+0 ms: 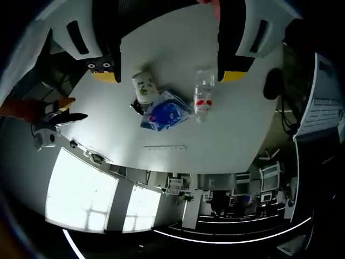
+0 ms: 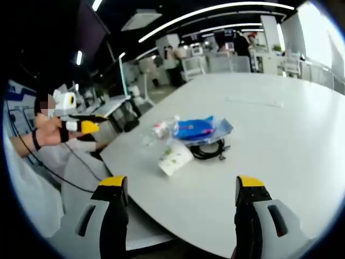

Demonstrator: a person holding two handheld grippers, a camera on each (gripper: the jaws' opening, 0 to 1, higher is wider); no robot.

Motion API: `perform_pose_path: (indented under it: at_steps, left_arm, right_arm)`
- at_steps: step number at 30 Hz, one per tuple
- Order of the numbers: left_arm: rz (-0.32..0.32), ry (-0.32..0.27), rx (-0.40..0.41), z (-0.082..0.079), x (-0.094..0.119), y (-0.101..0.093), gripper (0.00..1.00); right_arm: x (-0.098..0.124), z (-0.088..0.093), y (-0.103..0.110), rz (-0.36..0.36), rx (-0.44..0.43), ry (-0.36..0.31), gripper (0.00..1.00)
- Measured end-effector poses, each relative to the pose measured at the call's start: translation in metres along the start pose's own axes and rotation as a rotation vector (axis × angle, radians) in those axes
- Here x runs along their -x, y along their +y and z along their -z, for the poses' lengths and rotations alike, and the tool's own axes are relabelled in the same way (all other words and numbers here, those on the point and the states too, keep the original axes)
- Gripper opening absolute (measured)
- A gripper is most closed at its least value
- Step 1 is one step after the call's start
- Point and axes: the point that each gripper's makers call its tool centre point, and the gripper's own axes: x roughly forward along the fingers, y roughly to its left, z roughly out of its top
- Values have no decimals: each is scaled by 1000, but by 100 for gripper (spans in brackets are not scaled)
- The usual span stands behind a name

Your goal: Arrange the tabletop items into an orderly group along one side of the table until the central work area is clear of visible clutter.

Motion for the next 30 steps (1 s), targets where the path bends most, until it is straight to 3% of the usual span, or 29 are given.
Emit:
perform_pose_path:
  at_steps: [30]
  left_arm:
    - [11,18,-17,1,-2,4,73]
  right_arm:
    - [1,6,5,15,-22,-1,80]
